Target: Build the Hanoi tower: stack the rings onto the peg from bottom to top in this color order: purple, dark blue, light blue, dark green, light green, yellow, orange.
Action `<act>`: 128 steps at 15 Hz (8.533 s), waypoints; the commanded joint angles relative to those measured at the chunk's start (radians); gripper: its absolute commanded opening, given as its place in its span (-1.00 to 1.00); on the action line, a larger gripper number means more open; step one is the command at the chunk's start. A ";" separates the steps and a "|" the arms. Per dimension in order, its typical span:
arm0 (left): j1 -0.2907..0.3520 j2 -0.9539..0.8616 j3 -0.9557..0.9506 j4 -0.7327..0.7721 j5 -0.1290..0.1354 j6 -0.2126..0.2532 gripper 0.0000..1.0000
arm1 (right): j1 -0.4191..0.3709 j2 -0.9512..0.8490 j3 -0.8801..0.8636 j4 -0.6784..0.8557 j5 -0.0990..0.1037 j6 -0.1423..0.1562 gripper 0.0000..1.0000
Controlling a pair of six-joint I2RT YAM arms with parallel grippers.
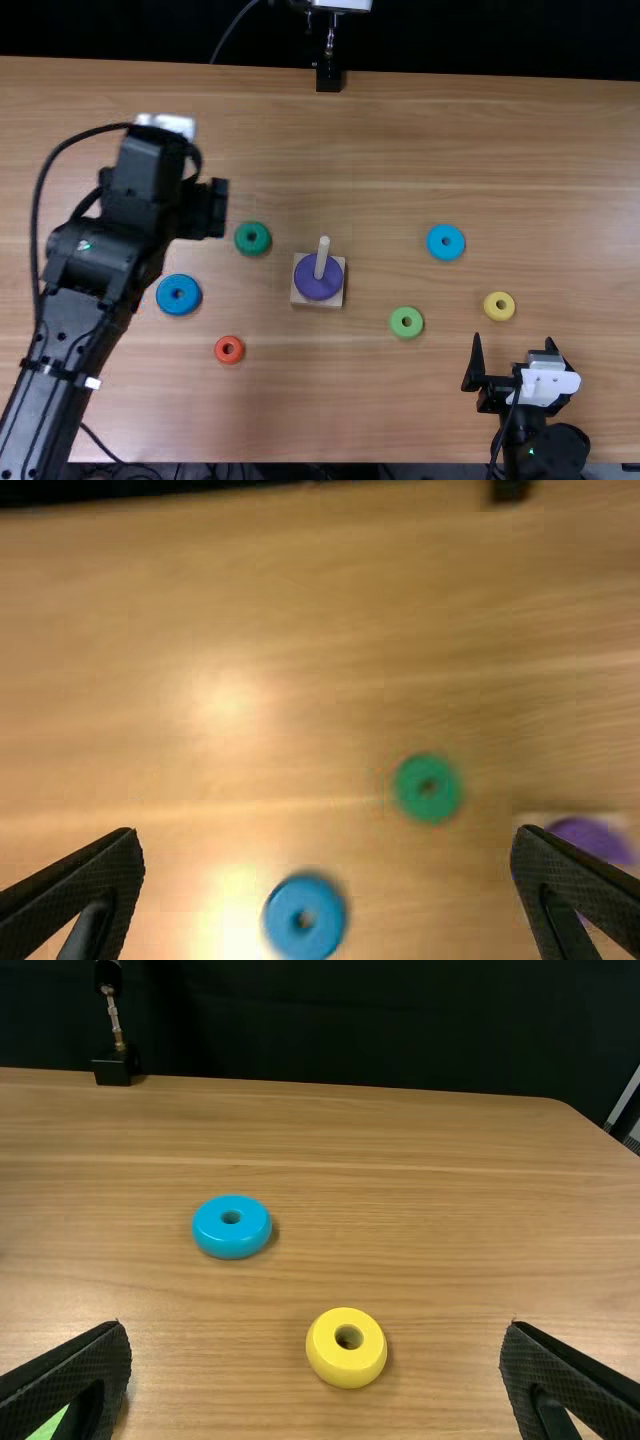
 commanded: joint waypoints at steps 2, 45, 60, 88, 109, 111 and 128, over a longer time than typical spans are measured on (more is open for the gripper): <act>0.086 -0.094 -0.160 -0.017 0.114 -0.011 1.00 | 0.000 -0.012 -0.071 -0.070 0.000 0.000 1.00; 0.109 0.377 -0.449 0.220 0.217 0.085 -1.00 | -0.002 -0.012 -0.071 -0.070 -0.002 0.000 1.00; 0.058 0.293 0.166 -0.418 0.219 0.070 -1.00 | 0.000 -0.012 -0.071 -0.070 -0.002 0.000 1.00; -0.362 0.645 0.795 -0.551 0.205 -0.125 -1.00 | 0.000 -0.012 -0.071 -0.070 -0.002 0.000 1.00; -0.397 0.705 0.786 -0.555 0.219 -0.162 1.00 | -0.002 -0.012 -0.071 -0.070 0.000 0.000 1.00; -0.397 0.705 0.786 -0.556 0.219 -0.162 1.00 | 0.000 -0.012 -0.071 -0.070 0.000 0.000 1.00; -0.063 -0.017 0.025 0.197 0.203 -0.154 1.00 | 0.000 -0.012 -0.071 -0.070 0.000 0.000 1.00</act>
